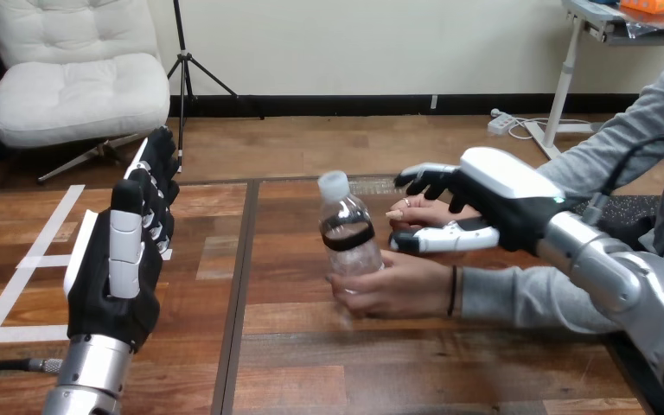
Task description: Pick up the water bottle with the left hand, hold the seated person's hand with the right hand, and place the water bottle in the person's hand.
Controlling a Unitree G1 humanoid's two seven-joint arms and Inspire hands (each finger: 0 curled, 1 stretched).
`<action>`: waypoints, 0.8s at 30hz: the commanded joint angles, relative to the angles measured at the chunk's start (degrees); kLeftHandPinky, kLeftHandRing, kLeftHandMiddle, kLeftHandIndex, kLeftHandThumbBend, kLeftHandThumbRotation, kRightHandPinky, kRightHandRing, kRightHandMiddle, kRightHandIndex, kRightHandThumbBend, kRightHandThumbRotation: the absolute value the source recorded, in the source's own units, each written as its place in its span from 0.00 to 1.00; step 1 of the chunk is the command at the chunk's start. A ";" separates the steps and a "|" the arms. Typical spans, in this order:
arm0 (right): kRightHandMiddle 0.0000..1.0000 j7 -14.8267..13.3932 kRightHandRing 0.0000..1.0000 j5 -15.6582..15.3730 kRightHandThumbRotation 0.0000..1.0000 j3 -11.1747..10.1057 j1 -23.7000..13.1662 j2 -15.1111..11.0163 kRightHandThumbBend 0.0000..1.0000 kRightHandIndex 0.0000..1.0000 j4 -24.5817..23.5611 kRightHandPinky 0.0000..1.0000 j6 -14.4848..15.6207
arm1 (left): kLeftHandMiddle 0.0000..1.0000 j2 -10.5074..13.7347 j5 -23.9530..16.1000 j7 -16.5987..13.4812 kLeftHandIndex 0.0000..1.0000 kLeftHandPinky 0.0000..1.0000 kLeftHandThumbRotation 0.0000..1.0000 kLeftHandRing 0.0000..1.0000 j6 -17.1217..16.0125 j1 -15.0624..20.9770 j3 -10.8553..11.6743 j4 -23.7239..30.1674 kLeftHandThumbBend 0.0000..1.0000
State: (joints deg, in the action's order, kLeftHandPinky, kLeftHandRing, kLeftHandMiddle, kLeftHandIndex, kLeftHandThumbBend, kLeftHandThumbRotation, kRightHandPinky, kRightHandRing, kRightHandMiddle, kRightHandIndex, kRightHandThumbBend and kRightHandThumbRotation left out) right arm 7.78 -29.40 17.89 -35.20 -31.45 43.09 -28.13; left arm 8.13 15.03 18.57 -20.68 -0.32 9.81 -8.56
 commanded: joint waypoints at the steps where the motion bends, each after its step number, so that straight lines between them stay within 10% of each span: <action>1: 0.81 -0.58 0.78 2.55 0.96 -3.44 1.54 -1.84 1.00 0.84 -4.46 0.63 0.24 | 0.99 0.36 -0.39 0.14 0.94 1.00 1.00 1.00 -0.06 1.58 -0.63 2.62 0.98; 24: 0.82 1.23 0.76 15.48 1.00 -12.40 11.85 -1.60 1.00 0.85 -13.81 0.65 -4.04 | 0.96 0.07 -0.31 -0.04 0.91 1.00 1.00 0.98 0.36 1.38 -0.96 3.03 0.97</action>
State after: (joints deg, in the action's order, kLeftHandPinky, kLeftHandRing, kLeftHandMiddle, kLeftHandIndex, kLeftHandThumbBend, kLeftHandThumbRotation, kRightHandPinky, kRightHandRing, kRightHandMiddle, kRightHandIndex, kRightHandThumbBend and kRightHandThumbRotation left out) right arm 8.98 -18.13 9.72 -23.74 -32.57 33.70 -29.93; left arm 8.14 15.04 18.57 -20.40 -0.39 9.57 -8.49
